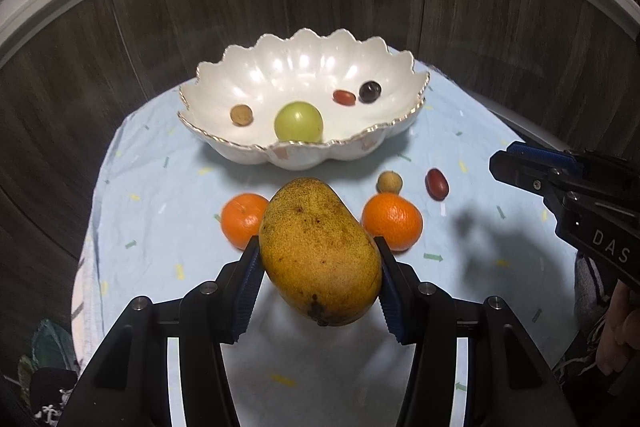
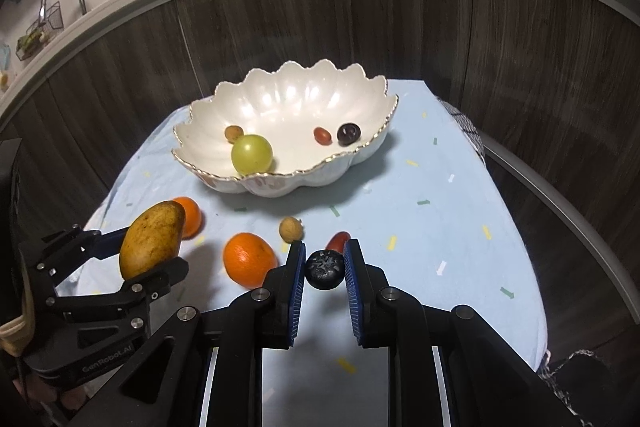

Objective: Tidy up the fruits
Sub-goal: 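Carry the mango in the left tool and blueberry in the right tool over the bowl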

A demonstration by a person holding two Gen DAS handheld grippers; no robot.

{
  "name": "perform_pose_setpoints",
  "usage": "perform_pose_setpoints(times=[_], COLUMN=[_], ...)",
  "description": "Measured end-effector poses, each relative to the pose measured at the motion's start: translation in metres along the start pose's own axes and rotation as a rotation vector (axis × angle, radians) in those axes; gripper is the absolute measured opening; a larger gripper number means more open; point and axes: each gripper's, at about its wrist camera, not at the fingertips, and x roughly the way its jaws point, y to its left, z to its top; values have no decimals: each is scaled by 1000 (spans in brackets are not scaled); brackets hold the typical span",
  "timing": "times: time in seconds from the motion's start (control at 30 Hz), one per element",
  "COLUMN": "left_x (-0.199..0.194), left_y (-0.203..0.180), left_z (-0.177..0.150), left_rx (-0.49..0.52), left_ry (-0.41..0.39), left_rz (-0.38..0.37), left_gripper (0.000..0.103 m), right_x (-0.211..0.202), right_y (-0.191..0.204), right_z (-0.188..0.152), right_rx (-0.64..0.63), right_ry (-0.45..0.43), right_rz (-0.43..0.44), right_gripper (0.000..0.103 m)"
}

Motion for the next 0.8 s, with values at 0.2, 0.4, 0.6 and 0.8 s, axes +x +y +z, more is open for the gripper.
perform_pose_setpoints(times=[0.2,0.4,0.6,0.8], left_x=[-11,-12,-12,-8], left_y=[7,15,25,34], left_z=[12,26,46,70], left_rx=[-10,-21,-35,-43], left_ry=[-32,-49,-74,-99], left_rz=[8,12,25,39], left_gripper=[52,52,52,52], right_x=[-4,-4,-1,6], right_y=[5,7,9,9], right_z=[9,23,43,69], right_rx=[-9,-10,-6,-7], right_ry=[-18,-39,-68,-102], right_rz=[12,14,23,25], right_gripper=[21,21,21,21])
